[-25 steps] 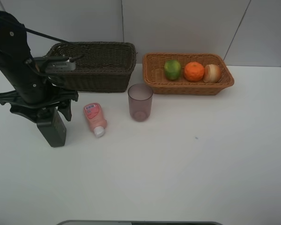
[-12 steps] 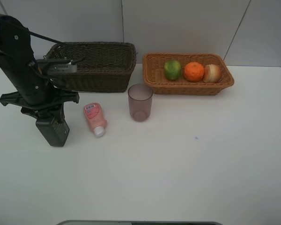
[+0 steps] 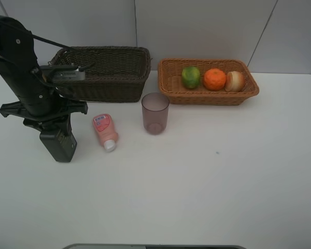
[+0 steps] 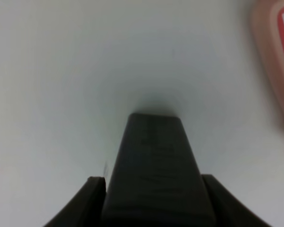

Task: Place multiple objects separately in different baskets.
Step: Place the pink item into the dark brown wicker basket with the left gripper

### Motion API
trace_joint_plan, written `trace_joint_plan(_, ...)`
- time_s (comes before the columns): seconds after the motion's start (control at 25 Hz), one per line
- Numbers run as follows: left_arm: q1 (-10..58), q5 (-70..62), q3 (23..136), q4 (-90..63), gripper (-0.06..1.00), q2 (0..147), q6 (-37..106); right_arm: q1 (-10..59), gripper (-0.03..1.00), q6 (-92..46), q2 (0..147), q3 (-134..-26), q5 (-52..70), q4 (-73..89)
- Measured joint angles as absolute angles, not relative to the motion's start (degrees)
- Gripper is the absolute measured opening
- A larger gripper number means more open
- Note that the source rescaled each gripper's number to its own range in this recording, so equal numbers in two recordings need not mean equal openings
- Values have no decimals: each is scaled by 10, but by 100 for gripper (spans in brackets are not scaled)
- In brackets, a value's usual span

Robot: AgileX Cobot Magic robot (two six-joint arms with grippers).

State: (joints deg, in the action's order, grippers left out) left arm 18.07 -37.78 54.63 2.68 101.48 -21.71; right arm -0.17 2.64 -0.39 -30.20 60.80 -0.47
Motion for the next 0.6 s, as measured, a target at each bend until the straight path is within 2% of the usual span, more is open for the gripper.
trace_joint_plan(0.6,181,-383,564,25,47,1015,-210,-2,100,26,-4,-302,608,-5)
